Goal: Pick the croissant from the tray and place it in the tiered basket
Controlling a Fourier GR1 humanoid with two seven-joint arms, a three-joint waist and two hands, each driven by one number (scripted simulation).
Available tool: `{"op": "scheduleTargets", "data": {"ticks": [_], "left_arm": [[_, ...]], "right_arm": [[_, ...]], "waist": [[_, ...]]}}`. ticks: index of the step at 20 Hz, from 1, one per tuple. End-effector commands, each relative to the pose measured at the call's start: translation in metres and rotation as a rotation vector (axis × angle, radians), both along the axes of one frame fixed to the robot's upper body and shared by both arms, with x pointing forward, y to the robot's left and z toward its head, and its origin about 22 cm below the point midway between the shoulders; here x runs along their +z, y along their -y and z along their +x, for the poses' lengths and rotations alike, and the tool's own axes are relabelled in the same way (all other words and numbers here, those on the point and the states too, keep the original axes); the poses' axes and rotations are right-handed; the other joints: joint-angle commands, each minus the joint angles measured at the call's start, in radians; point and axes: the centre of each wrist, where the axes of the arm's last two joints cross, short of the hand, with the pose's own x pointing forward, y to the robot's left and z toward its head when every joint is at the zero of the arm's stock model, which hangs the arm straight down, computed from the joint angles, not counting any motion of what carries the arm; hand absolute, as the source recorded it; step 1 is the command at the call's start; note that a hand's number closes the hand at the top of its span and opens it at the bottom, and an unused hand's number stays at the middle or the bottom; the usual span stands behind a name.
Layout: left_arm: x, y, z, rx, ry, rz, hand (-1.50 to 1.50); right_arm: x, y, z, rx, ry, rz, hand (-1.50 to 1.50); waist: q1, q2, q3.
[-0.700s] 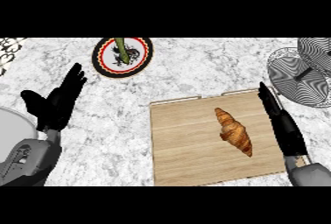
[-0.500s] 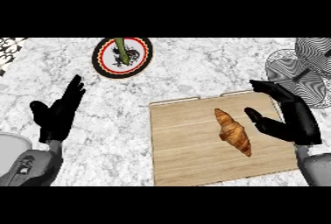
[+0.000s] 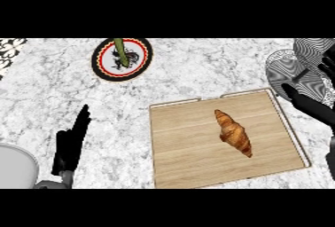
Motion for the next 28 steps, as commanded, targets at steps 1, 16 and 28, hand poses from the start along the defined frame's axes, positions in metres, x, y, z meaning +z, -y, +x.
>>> {"op": "scheduleTargets", "data": {"ticks": [1,16,28], "left_arm": [[-0.014,0.016,-0.025,0.036,-0.037,-0.064,0.00],[-0.018,0.019,-0.023,0.050,-0.036,-0.056,0.00],[-0.024,0.018,-0.026,0.013,-0.053,-0.043,0.00]], "right_arm": [[0.022,-0.001,-0.036,0.051,0.056,0.021,-1.50],[0.088,-0.039,-0.087,0.190,-0.650,-0.699,-1.50],[0.068,-0.127,-0.083,0.030,-0.726,-0.837,-1.50]], "waist": [[-0.005,0.003,-0.008],[-0.002,0.007,-0.015],[0.030,0.012,-0.010]]}}
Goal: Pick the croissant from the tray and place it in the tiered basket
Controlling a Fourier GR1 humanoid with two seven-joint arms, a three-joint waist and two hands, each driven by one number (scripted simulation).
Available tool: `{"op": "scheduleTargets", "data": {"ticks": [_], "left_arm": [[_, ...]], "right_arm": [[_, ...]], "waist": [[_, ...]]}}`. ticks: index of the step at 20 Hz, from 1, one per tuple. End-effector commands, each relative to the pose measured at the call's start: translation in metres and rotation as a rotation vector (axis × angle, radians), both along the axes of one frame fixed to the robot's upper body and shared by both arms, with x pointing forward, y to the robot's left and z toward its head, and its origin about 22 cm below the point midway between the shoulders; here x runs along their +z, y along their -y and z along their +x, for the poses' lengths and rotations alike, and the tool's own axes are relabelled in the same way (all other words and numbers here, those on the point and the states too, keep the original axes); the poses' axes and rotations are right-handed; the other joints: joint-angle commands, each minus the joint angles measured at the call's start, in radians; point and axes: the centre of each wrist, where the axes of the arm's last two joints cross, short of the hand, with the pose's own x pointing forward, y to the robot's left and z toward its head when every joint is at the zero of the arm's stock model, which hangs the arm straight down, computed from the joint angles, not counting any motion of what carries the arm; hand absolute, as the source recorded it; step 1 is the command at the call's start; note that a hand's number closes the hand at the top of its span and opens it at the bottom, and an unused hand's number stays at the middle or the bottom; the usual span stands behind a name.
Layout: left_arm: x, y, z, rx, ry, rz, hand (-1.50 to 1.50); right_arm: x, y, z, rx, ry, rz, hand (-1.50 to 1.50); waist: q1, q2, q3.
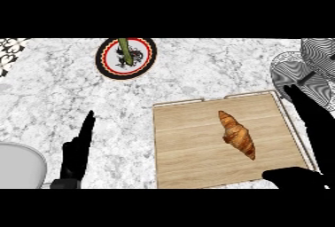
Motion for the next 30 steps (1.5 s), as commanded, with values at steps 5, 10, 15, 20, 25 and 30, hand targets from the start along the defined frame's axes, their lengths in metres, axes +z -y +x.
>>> {"op": "scheduleTargets", "data": {"ticks": [5,10,15,20,25,30], "left_arm": [[-0.010,0.009,-0.010,-0.015,-0.057,-0.019,0.00],[-0.013,-0.008,-0.008,0.019,-0.068,-0.017,0.00],[-0.006,0.002,-0.007,0.004,-0.052,-0.035,0.00],[-0.005,-0.004,-0.009,0.016,-0.057,-0.020,0.00],[-0.014,-0.014,-0.015,0.034,-0.062,-0.014,0.00],[-0.004,0.008,-0.015,0.022,-0.053,-0.009,0.00]], "right_arm": [[-0.022,-0.042,0.022,-0.085,-0.096,-0.192,-1.50],[-0.038,-0.049,0.032,-0.123,-0.206,-0.258,-1.50],[-0.043,-0.072,0.047,-0.097,-0.225,-0.207,-1.50],[-0.054,-0.081,0.052,-0.106,-0.272,-0.221,-1.50],[-0.086,-0.070,0.055,-0.124,-0.402,-0.316,-1.50],[-0.066,-0.076,0.077,-0.156,-0.409,-0.284,-1.50]], "waist": [[0.005,0.005,-0.005],[-0.003,0.005,-0.005],[-0.007,0.004,-0.004],[-0.010,0.003,-0.004],[-0.016,0.004,-0.005],[-0.009,0.003,-0.004]]}}
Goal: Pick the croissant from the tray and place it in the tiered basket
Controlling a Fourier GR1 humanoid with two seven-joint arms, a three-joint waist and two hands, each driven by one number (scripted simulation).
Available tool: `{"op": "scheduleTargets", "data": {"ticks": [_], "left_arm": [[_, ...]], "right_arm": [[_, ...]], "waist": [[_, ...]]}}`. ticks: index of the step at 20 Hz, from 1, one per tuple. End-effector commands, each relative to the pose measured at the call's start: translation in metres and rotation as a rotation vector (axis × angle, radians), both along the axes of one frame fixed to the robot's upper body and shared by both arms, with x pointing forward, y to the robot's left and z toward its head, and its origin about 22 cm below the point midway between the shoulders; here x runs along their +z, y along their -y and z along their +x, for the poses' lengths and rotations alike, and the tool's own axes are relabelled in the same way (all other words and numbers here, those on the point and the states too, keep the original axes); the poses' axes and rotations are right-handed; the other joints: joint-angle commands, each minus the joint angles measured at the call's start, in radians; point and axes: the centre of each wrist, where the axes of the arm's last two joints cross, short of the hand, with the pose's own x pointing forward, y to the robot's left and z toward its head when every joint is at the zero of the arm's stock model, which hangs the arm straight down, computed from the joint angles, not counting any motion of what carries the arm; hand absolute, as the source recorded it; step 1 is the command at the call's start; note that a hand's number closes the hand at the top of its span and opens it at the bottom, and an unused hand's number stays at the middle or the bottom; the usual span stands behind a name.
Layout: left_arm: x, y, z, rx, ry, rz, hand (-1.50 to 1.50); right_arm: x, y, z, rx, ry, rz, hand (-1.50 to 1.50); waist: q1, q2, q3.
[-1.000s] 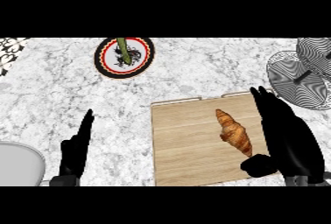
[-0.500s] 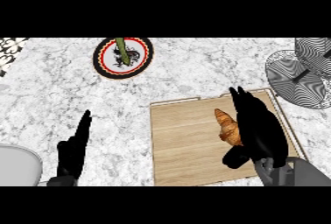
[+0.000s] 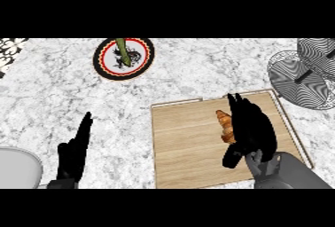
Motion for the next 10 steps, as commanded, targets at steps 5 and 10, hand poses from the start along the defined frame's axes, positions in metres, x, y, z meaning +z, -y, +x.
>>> {"op": "scheduleTargets", "data": {"ticks": [5,10], "left_arm": [[-0.015,0.013,-0.004,0.021,-0.042,-0.008,0.00],[-0.012,-0.006,-0.001,0.007,-0.038,-0.015,0.00]], "right_arm": [[0.010,-0.010,0.007,-0.112,-0.124,-0.110,-1.50],[-0.002,-0.009,0.021,-0.128,-0.163,-0.098,-1.50]], "waist": [[-0.006,0.003,-0.005],[-0.003,0.004,-0.004]]}}
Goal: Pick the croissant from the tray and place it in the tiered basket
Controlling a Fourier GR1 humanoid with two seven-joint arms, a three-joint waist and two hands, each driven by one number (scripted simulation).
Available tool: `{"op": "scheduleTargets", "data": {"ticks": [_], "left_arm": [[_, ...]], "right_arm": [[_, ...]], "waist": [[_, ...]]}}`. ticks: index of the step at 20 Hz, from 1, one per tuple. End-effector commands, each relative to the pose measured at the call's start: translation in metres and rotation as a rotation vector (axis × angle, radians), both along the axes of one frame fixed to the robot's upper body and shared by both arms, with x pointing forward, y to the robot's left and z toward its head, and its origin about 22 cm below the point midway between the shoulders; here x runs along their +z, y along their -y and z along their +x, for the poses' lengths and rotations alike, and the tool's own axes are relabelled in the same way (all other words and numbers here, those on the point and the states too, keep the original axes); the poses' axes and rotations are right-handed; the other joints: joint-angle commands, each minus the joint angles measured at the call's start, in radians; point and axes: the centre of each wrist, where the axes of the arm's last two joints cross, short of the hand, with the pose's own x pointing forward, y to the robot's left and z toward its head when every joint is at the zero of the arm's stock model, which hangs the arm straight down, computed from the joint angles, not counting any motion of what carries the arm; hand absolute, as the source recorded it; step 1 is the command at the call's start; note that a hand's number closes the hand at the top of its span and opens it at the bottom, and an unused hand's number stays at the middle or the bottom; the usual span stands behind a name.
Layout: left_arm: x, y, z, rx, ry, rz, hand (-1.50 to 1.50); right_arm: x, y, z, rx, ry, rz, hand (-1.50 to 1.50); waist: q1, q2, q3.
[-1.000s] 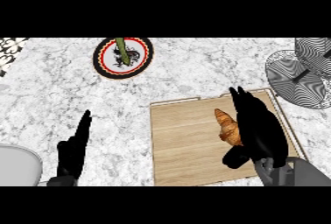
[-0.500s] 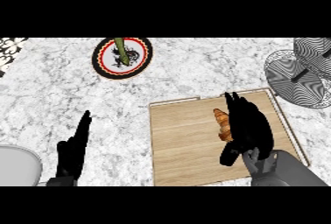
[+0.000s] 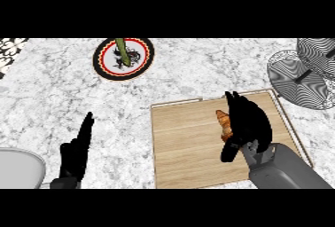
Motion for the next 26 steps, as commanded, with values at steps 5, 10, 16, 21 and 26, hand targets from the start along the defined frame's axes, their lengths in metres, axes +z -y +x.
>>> {"op": "scheduleTargets", "data": {"ticks": [5,10,16,21,26], "left_arm": [[-0.013,-0.008,-0.011,0.019,-0.043,0.020,0.00],[-0.002,0.000,-0.001,0.004,-0.027,-0.011,0.00],[-0.020,-0.004,0.008,0.015,-0.041,-0.002,0.00],[-0.007,-0.013,0.001,0.014,-0.057,-0.003,0.00],[-0.005,-0.015,-0.003,-0.006,-0.052,-0.009,0.00]], "right_arm": [[-0.016,-0.001,-0.002,-0.157,-0.151,-0.093,-1.50],[-0.039,-0.005,0.004,-0.152,-0.157,-0.087,-1.50],[-0.027,0.014,0.005,-0.145,-0.148,-0.056,1.50],[-0.066,0.015,-0.006,-0.095,-0.137,-0.056,1.50],[-0.059,0.005,0.018,-0.001,-0.067,-0.142,1.50]], "waist": [[-0.003,0.004,-0.006],[0.001,0.006,-0.005],[-0.007,0.006,-0.005],[-0.002,0.005,-0.005],[0.006,0.007,-0.005]]}}
